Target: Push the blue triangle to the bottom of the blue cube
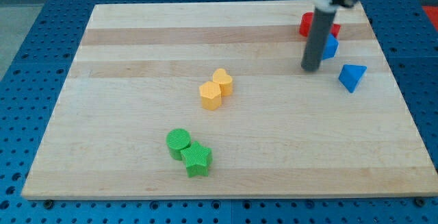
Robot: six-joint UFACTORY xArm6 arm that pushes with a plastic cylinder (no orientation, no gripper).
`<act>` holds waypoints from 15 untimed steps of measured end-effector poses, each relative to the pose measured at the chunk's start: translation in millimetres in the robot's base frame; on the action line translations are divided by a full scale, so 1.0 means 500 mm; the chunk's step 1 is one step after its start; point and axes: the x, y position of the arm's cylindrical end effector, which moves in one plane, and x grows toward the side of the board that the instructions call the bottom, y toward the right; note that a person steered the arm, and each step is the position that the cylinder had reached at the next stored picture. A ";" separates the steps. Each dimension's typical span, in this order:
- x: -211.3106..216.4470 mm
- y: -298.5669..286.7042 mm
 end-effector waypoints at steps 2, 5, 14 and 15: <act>0.210 0.162; 0.066 0.092; -0.037 0.121; -0.121 0.095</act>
